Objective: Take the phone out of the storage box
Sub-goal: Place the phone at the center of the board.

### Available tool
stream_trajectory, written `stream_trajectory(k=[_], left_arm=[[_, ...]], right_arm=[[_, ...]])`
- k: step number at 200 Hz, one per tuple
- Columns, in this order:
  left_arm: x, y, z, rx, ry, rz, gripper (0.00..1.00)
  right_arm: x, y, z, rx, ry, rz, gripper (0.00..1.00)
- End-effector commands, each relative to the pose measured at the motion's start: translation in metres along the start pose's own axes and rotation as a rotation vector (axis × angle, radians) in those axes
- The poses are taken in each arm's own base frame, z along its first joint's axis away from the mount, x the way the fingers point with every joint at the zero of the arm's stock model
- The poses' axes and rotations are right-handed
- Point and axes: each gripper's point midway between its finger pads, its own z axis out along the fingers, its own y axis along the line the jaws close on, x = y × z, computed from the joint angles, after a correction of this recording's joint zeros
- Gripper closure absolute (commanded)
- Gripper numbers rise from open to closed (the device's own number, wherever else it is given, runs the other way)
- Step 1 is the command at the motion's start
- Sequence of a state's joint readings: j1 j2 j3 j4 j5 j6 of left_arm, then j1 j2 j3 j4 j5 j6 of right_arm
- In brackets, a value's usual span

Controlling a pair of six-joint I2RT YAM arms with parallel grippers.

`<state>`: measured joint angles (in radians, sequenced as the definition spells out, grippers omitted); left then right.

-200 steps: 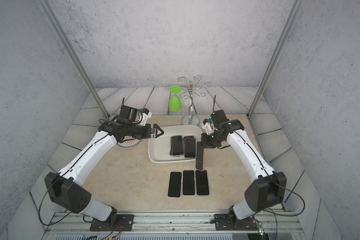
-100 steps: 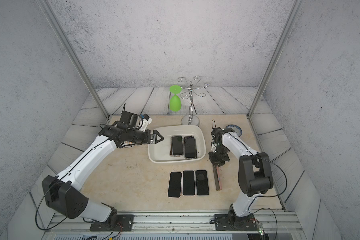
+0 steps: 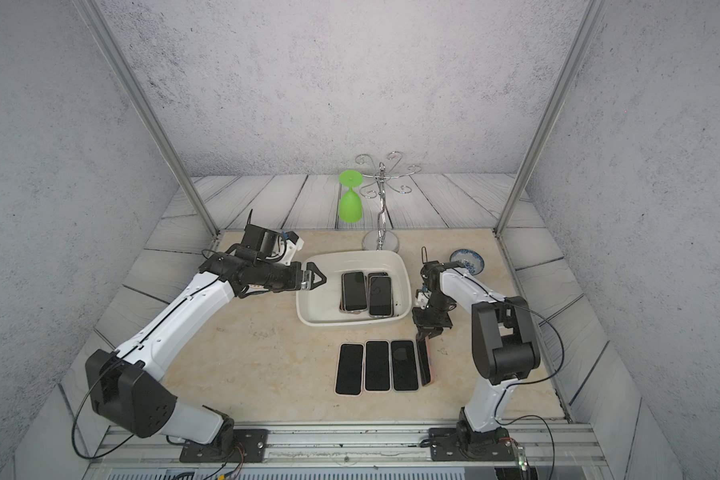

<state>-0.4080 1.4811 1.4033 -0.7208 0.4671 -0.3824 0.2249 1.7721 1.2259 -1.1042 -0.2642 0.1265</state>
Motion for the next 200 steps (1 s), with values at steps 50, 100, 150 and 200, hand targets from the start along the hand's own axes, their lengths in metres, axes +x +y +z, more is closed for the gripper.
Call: stream_trajectory(k=[50, 100, 150, 200], left_arm=[[0.012, 0.014, 0.018, -0.023, 0.047, -0.009, 0.01], [0.019, 0.023, 0.022, -0.053, 0.060, -0.006, 0.00], [0.021, 0.028, 0.024, -0.077, 0.069, -0.012, 0.00], [0.024, 0.032, 0.023, -0.093, 0.070, -0.018, 0.00]], right_arm=[[0.006, -0.007, 0.020, 0.007, 0.062, 0.060, 0.70], [-0.006, -0.029, 0.025, 0.002, 0.016, 0.168, 0.47], [-0.011, -0.043, 0.021, -0.093, -0.066, 0.291, 0.31], [-0.004, -0.049, 0.025, -0.197, -0.105, 0.427, 0.25]])
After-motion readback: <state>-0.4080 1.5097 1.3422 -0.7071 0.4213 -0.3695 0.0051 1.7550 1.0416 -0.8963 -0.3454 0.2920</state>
